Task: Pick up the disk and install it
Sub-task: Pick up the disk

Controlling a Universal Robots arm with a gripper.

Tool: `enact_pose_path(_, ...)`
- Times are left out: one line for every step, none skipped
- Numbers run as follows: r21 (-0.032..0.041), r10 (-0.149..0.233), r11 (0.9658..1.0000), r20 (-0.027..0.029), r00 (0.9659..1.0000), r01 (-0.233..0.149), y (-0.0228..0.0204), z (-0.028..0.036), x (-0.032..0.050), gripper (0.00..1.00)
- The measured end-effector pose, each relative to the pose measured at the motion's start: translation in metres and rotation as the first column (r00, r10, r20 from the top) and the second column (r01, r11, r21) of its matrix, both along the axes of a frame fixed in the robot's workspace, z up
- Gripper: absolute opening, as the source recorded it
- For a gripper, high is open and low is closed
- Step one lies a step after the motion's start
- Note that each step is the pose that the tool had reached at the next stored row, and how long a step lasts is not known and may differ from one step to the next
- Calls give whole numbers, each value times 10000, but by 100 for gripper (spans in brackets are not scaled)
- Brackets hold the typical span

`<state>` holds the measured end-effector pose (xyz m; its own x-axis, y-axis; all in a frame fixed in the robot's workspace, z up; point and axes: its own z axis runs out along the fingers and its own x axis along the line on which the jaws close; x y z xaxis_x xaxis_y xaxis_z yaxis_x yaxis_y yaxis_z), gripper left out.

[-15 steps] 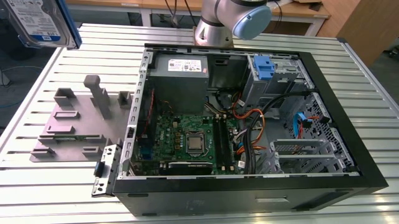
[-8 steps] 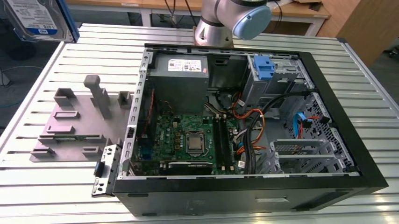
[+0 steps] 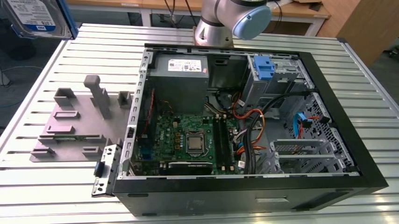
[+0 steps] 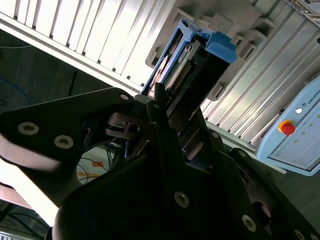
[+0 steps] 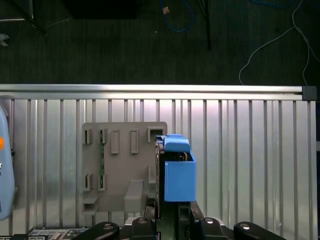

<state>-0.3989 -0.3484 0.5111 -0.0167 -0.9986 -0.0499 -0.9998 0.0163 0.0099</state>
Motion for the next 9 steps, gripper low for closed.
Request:
enact_pose_path(0,0,10000,0,10000,0,0,0,0,35)
enact_pose_path(0,-1,10000,1,10000,1,0,0,1,35)
enact_pose_path(0,-2,10000,0,10000,2,1,0,5,35)
enact_pose_path(0,0,10000,0,10000,0,0,0,12,35)
enact_pose_path(0,0,10000,-1,10000,0,0,1,20,35)
enact_pose_path(0,0,10000,0,10000,0,0,0,28,35)
enact_pose_path(0,0,10000,0,10000,0,0,0,38,35)
enact_pose_path(0,0,10000,-1,10000,0,0,0,47,35)
enact_pose_path(0,0,10000,0,10000,0,0,0,56,35)
